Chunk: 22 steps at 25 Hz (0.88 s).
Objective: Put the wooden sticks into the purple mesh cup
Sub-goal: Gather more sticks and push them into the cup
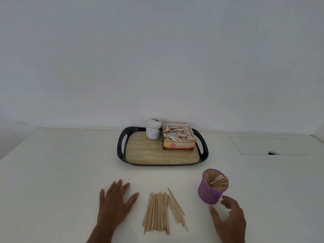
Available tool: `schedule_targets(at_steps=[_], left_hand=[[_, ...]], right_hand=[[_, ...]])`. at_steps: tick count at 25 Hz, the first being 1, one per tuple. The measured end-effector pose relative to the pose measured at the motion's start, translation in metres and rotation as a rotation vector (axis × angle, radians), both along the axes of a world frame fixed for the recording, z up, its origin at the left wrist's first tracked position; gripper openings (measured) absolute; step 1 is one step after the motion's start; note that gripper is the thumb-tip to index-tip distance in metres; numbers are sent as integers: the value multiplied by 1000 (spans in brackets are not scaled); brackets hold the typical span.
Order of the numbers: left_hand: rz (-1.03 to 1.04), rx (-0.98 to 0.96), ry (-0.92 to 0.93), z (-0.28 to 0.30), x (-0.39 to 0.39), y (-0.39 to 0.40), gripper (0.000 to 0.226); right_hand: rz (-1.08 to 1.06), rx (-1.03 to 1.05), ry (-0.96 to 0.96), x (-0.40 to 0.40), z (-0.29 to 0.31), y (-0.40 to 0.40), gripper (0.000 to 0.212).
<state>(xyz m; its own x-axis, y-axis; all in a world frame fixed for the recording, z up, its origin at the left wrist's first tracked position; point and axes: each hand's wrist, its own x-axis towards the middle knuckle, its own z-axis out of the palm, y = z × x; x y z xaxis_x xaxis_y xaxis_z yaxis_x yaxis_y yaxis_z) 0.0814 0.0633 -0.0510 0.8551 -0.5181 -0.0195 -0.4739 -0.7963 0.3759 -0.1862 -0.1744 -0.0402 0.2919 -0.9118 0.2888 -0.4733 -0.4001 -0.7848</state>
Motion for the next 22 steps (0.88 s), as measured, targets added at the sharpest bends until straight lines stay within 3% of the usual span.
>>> schedule_targets(at_steps=[3,5,9,11,13,15,19,22], left_hand=[[48,-136,-62,13,0,-10,36],[24,-177,43,31,-7,-20,28],[-34,-79,342,52,-25,-43,44],[-30,-60,384,54,-34,-50,51],[-16,-36,371,53,-42,-53,48],[19,-49,372,51,-45,-52,42],[80,-84,451,52,-43,-51,32],[109,-118,515,53,-41,-51,24]], right_hand=[[221,-139,148,11,-11,13,23],[323,-117,248,27,-8,25,19],[421,-44,492,65,15,55,54],[416,-10,616,80,24,67,70],[411,16,668,89,29,73,71],[403,28,673,93,32,74,60],[375,88,621,97,37,69,18],[341,165,579,97,34,64,14]])
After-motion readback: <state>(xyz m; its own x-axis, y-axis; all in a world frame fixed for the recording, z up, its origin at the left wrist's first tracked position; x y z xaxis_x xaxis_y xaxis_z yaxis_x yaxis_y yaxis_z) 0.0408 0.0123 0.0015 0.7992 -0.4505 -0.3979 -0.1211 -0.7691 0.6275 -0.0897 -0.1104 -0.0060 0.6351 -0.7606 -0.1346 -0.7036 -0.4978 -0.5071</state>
